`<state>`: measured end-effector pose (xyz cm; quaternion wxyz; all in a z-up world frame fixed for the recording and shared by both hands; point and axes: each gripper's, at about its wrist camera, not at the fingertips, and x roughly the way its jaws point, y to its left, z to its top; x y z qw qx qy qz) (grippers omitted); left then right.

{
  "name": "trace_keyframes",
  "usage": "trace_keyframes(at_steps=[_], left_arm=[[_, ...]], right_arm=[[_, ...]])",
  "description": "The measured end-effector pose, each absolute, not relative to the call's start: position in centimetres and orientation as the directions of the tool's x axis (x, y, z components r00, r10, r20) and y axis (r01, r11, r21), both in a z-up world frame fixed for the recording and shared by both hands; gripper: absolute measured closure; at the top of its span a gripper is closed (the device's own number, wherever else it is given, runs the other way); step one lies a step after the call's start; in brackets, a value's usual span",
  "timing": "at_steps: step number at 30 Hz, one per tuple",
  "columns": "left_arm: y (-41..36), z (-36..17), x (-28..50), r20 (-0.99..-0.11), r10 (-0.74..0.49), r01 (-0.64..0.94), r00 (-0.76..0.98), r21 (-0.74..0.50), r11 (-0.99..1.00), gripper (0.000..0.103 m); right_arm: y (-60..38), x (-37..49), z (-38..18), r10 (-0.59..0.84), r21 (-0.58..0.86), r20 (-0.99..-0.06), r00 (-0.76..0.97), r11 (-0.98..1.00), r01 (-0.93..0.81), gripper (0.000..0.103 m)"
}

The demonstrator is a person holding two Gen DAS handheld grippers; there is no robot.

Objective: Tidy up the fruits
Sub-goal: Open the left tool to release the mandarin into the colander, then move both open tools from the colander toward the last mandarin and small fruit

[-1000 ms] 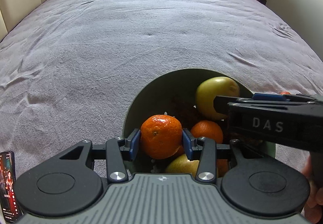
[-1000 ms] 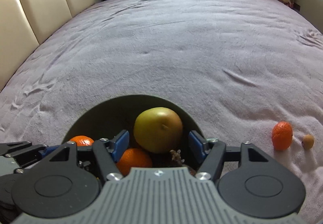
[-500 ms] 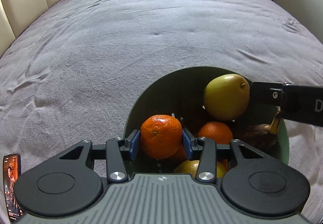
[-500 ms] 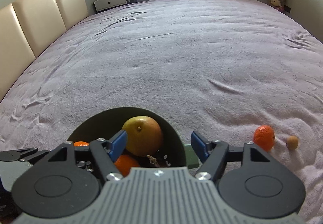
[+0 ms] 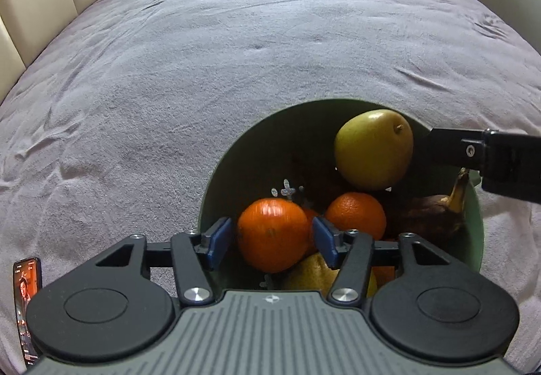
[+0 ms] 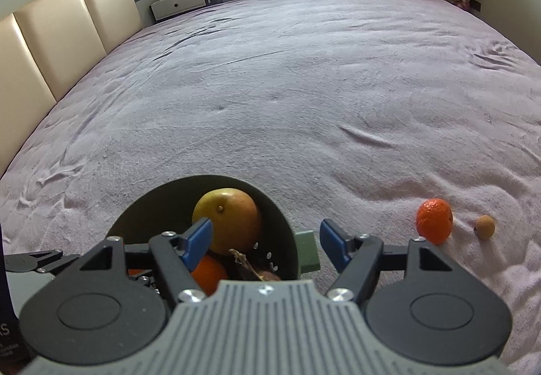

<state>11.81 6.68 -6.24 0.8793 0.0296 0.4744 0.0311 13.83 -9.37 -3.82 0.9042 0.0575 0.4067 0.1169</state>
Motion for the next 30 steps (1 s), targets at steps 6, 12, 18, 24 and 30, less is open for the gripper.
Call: trace_keyframes(at_steps=[6,12,18,24,30], left_arm=[[6.2,-4.6,11.3,-0.808,0.086,-0.028,0.583,0.086,0.996,0.031],[5.5,-2.6,10.3,-0.769,0.080,-0.028,0.634,0.081,0.996,0.030],[4.9,-1.1,9.3,-0.744,0.058,-0.015,0.666,0.065,0.998,0.030],[3.8,-0.2,8.4,-0.741,0.009,0.016,0.671,0.027,0.999,0.029],[1.8,-0.2,7.6,-0.766,-0.033,0.079,0.642,0.023,0.997,0.029]], right_arm=[[-9.7,13.5,-3.2,0.263,0.210,-0.712,0.651,0.964,-0.160,0.032],[-10.5,12.5,-1.9,0.263,0.220,-0.688,0.676,0.964,-0.151,0.025],[-12.0,11.1,-0.8,0.235,0.209,-0.676,0.698,0.970,-0.125,0.020],[-14.0,9.3,-0.6,0.203,0.191,-0.694,0.691,0.977,-0.094,0.017],[-16.3,7.9,-1.2,0.178,0.180,-0.742,0.647,0.982,-0.063,0.014]])
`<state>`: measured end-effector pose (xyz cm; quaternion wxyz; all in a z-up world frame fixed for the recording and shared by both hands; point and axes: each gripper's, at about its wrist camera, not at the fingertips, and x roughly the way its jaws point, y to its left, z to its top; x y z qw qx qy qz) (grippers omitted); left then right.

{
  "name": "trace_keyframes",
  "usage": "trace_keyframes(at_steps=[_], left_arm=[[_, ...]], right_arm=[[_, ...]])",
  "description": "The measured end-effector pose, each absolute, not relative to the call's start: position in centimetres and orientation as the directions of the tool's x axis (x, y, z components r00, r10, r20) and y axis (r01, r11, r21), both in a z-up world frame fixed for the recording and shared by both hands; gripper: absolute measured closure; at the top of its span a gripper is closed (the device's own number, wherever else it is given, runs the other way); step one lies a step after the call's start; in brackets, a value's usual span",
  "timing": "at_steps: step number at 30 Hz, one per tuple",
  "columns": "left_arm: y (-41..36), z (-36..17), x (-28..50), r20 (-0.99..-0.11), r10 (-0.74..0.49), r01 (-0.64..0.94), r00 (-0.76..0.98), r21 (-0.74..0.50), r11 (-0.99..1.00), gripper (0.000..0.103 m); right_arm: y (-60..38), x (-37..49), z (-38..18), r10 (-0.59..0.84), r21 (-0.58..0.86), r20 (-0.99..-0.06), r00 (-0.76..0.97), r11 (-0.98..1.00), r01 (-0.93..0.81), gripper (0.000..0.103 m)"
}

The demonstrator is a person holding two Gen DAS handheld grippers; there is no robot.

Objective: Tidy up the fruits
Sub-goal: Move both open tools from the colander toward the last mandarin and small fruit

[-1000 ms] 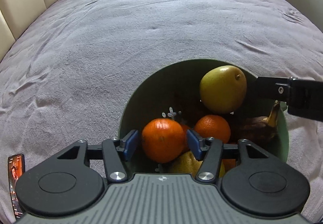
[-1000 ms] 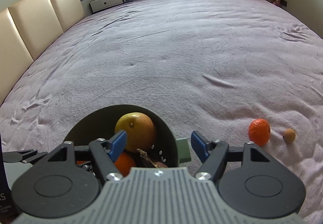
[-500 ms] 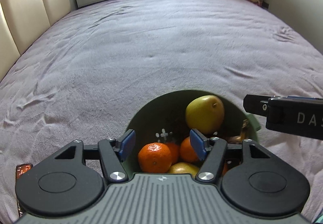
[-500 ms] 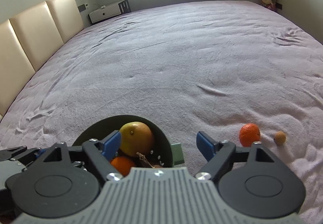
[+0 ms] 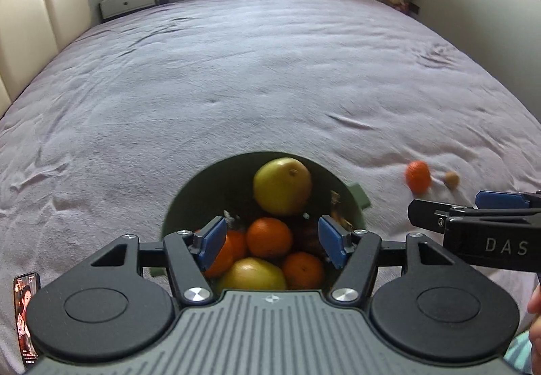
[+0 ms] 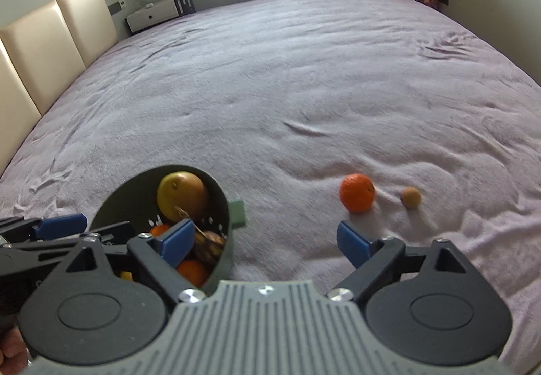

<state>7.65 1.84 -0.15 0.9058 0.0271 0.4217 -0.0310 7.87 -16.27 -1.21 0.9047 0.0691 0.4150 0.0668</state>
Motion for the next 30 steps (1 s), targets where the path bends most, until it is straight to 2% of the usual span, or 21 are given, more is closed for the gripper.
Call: trace_keyframes(at_steps=[4,13,25,30], left_arm=[[0.4,-0.7,7.3,-0.794,-0.073,0.127,0.603,0.006,0.992,0.029],[-2.8,-1.8,6.3,-0.832,-0.144,0.235,0.535,-0.017,0.972,0.029],[-6.6,-2.1,6.2,-0.740,-0.297,0.325,0.604,-0.112,0.939,0.030],[-8.4,-2.7,6.6,-0.682,-0.319,0.357,0.658,-0.090,0.930,0.030]], right_arm=[[-17.6,7.0,-1.8,0.158,0.155,-0.770,0.618,0.986,-0.059,0.010],[-20.7,5.2,-3.9,0.118,0.110,-0.824,0.554,0.993,-0.047,0.010],[-25.8,4.7,-5.5,0.049,0.115,-0.824,0.564,0.990,0.083,0.010],[-27.7,5.2,-6.0,0.014,0.141,-0.806,0.591,0.975,0.170,0.012]])
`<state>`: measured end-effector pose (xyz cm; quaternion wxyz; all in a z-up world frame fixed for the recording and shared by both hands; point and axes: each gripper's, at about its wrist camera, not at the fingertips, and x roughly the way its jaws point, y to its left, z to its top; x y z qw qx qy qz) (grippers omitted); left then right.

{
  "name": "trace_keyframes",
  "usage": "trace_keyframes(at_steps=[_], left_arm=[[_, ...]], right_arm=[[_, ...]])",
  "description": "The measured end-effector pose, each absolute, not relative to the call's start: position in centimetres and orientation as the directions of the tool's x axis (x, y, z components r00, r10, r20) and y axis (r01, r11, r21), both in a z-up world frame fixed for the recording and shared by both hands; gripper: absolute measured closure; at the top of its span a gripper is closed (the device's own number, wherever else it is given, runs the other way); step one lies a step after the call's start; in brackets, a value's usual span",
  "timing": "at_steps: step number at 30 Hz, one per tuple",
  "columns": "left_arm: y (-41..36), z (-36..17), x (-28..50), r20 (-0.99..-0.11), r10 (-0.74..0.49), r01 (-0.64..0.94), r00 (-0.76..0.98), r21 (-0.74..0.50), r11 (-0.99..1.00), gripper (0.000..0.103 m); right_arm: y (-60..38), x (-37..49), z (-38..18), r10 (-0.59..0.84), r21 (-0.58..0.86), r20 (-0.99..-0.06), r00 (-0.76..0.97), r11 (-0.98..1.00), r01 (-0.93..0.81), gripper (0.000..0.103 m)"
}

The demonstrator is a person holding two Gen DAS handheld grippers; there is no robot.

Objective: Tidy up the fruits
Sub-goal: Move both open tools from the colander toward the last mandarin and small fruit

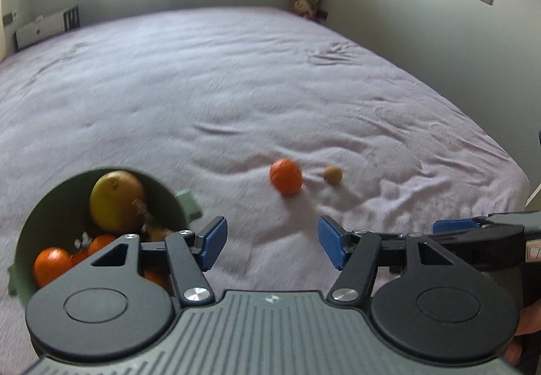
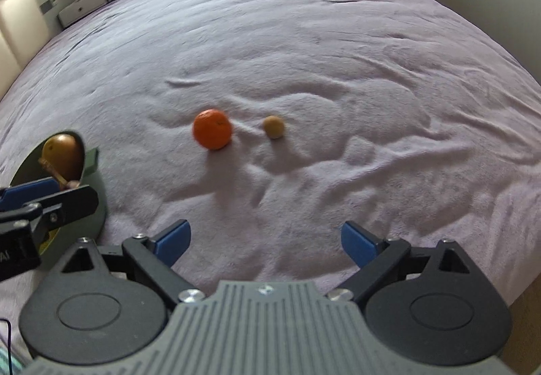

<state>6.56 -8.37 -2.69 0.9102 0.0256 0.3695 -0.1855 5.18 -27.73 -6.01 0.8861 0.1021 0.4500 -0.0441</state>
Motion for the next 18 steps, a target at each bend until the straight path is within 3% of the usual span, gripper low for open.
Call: trace_keyframes(at_steps=[9,11,13,18], left_arm=[[-11.2,-4.3,7.9,-0.653,-0.292,0.391,0.699,0.008,0.920,0.030],[-11.8,-4.7,8.2,-0.653,-0.289,0.403,0.700,0.027,0.915,0.030],[-12.3,-5.2,8.6,-0.653,-0.291,0.410,0.700,0.033,0.912,0.030],[-13.3,-6.4,9.9,-0.651,-0.289,0.419,0.702,0.050,0.907,0.030]], right_arm=[[-30.2,7.0,-5.9,-0.015,0.217,-0.745,0.667,0.940,0.263,0.021],[-30.2,7.5,-6.0,-0.024,0.219,-0.724,0.689,0.940,0.263,0.027],[-30.2,8.0,-6.3,-0.040,0.203,-0.705,0.708,0.945,0.255,0.042],[-29.9,8.9,-7.7,-0.021,0.219,-0.680,0.733,0.948,0.230,0.056]])
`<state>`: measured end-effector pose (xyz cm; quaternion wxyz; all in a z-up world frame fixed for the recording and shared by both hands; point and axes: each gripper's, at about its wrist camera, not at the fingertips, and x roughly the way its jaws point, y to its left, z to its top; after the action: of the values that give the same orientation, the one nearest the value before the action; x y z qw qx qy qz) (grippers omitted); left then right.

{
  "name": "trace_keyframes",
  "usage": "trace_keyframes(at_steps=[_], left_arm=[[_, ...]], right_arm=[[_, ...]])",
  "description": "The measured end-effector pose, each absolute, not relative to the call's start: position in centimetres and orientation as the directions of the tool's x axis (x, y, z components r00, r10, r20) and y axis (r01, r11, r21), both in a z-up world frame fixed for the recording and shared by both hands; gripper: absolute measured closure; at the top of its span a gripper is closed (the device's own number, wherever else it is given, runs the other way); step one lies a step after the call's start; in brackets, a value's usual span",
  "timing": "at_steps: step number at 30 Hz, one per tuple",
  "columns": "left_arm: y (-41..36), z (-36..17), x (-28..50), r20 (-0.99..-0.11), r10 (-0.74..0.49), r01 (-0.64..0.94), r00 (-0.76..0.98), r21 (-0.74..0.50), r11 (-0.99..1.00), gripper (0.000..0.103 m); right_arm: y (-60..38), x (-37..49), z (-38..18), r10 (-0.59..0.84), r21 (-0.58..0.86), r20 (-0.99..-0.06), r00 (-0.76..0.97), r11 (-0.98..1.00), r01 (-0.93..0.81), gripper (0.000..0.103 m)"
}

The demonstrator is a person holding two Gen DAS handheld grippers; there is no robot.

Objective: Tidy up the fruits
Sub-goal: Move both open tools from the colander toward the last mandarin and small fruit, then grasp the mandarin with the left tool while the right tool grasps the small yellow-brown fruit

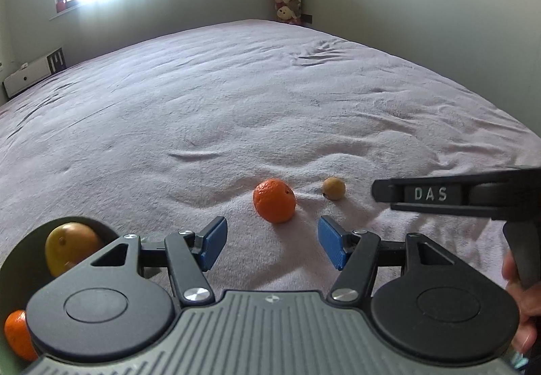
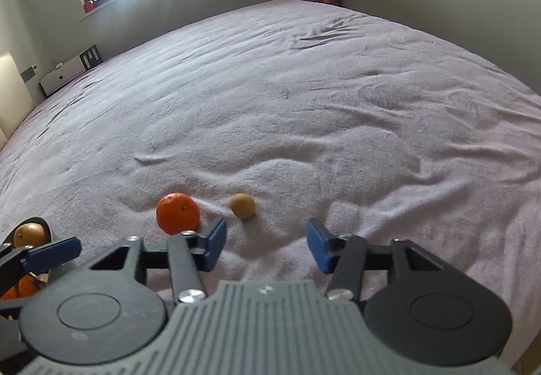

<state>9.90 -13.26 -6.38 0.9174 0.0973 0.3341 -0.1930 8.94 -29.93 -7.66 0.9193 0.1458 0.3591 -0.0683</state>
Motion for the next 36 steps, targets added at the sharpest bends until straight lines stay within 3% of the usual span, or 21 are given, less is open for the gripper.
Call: trace_keyframes(at_steps=[9,19,31,36], left_arm=[[-14.3,-8.4,12.1,-0.644,-0.286,0.430,0.709,0.073,0.900,0.031],[-16.1,-10.5,14.2,-0.647,-0.267,0.469,0.714,0.160,0.868,0.032],[-18.5,-12.9,15.1,-0.631,-0.211,0.515,0.747,0.349,0.783,0.035],[-18.5,-13.4,15.6,-0.648,-0.203,0.521,0.734,0.345,0.781,0.037]], right_arm=[[-29.2,10.9,-8.8,0.014,0.215,-0.682,0.731,0.960,0.181,0.060],[-29.1,13.0,-10.3,0.019,0.202,-0.697,0.717,0.965,0.170,0.060],[-29.6,14.3,-11.4,0.027,0.236,-0.705,0.709,0.952,0.198,0.060],[-29.6,15.0,-11.9,0.038,0.241,-0.707,0.707,0.952,0.189,0.060]])
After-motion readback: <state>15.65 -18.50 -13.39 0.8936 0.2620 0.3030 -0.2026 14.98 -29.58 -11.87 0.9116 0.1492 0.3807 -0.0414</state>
